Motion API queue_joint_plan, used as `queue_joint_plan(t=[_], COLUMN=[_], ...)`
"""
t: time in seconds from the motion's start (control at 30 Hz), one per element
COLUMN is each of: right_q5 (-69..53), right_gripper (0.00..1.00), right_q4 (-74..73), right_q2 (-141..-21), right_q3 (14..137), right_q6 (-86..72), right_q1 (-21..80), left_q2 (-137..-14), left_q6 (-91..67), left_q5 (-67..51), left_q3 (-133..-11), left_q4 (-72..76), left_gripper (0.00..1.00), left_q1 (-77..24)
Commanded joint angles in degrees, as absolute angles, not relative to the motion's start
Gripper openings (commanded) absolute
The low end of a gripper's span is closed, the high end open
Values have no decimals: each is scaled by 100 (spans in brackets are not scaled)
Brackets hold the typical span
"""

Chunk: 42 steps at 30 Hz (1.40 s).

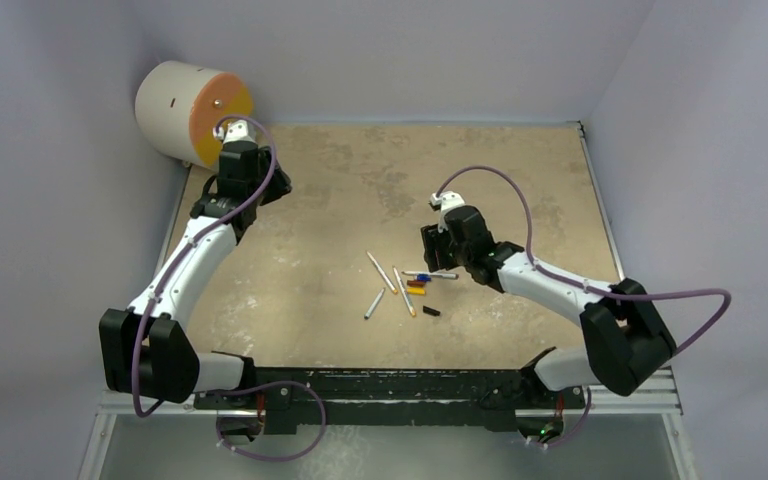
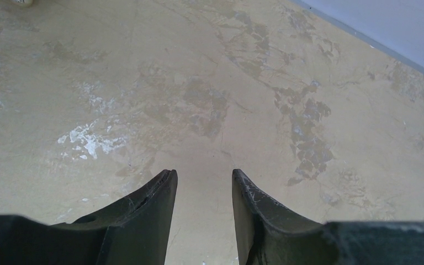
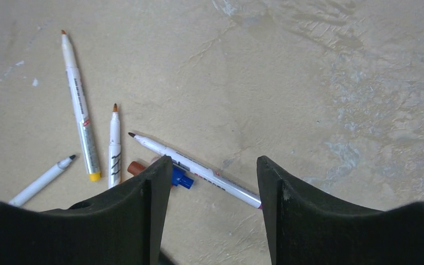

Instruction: Insert the pens into the pen caps

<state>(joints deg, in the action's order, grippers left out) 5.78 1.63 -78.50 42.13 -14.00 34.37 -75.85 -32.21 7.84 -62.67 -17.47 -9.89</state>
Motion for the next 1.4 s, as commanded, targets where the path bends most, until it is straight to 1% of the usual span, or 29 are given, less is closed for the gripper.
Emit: queue_joint_plan(t=[0.0,0.23,0.57,0.6,0.67,0.73,1.17,1.37], right_q5=[862,721,502,501,471,465,589,573], right_gripper=[60,61,57,58,63,64,65,65], right_q4=[-176,-723,-1037,-1011,-1012,-1048,-1173,-1107], right_q2=[-7948,-8143,-8566,-8581,-8615,-8653,-9166,-9210], right_q3=[4547,4816,5013,5010,5030,5096,5393,5388], right_q6=[-1405,-1476,-1622,-1606,-1572,-1528,-1370,-1303], right_q1=[3428,3428,3428,3429,3428,3441,3492,3519], left_q2=[-7550,-7618,-7701,-7692,-7690,-7691,-7742,-7786], left_q6=[-3230,-3129,-3136,-3131,-3100,-3079,-3041,-3018], left_q5=[736,688,586,582,585,627,633,652], left_q3=[-6565,-6609,-6653,-6656,-6671,-6684,-6712,-6729], left_q4=[-1639,-1713,-1776,-1790,-1803,-1840,-1891,-1928], left_gripper=[41,40,38,38,38,38,37,37], left_q1=[-993,-991,-993,-993,-993,-993,-993,-993])
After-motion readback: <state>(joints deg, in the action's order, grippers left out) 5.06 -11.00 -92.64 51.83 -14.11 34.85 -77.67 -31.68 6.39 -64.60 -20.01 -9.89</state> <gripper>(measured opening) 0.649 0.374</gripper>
